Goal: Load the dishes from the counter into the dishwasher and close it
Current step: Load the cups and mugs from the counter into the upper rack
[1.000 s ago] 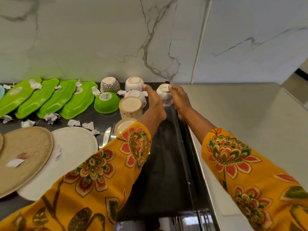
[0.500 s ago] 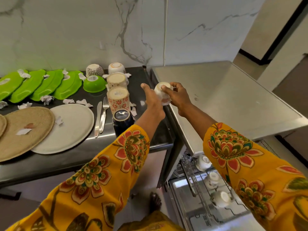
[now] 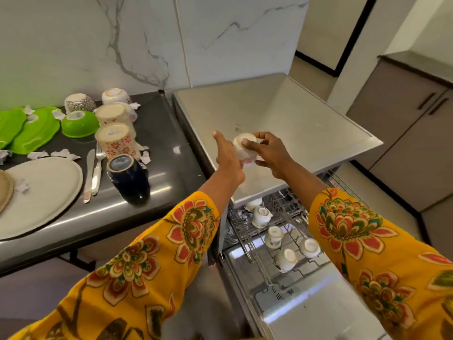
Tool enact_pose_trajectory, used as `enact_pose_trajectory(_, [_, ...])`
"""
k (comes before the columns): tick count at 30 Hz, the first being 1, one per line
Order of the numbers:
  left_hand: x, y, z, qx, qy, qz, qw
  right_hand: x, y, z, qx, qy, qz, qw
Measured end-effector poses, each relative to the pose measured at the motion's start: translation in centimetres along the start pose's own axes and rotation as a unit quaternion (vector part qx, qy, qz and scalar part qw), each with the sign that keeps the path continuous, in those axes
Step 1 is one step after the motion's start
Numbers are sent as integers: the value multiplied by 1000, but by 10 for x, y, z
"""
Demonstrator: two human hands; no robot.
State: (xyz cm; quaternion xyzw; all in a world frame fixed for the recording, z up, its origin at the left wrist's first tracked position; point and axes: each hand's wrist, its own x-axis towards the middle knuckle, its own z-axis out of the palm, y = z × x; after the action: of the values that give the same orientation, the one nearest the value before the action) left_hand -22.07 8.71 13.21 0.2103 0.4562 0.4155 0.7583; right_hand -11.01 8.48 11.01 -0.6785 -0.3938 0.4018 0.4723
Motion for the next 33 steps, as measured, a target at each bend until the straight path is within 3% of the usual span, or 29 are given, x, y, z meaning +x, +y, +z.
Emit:
enact_pose_trajectory(11, [1,-92,92,36,-22,-87,995,-15,63,-128,-38,18,19,999])
enact_pose_trajectory(17, [15,-159,117,72,-11,-80,994,-20,107,-177,-39,9,48,998])
enact_pose_trajectory(24, [30,-203,109,125,-1,-100,987,-5,170,-187,-116,-32,61,991])
enact_pose_trajectory(33, [70,-249,71,126,59,-199,970,28,248,-179,-302,-131,51,943])
